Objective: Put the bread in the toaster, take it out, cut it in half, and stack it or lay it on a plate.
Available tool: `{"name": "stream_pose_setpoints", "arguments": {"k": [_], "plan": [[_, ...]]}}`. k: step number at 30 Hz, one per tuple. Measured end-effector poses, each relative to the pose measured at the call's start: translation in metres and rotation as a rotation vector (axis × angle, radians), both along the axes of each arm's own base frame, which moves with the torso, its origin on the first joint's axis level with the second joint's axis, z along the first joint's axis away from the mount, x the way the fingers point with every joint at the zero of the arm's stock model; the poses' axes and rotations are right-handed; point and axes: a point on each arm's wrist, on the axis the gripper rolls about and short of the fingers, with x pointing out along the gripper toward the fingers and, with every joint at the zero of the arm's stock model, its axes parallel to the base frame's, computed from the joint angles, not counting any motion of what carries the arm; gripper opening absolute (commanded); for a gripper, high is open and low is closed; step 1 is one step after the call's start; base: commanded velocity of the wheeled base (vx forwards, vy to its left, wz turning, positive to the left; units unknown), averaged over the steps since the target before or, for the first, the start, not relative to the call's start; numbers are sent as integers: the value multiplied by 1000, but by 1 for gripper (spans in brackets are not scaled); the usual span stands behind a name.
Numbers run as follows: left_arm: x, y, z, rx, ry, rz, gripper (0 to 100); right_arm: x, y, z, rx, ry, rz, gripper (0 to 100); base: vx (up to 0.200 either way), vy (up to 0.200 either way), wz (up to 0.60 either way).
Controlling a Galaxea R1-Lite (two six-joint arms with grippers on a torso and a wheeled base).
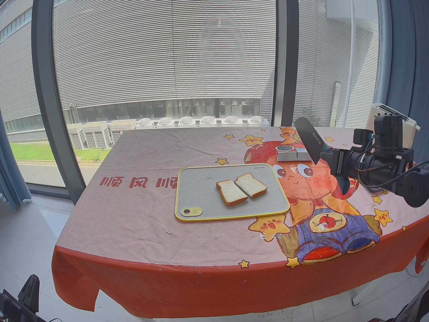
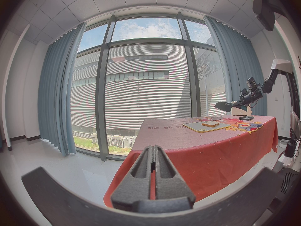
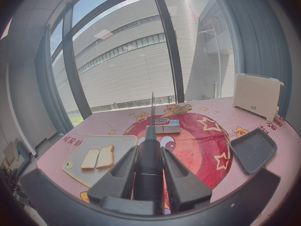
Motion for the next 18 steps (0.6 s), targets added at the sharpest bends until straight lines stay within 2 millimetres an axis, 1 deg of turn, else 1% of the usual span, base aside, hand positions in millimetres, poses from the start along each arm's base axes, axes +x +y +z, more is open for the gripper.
{"name": "stream_pose_setpoints", "arguments": {"k": [18], "plan": [[0, 0, 0, 0, 0, 0, 0, 4, -2, -5, -5, 17, -10, 0, 0, 0, 0]]}}
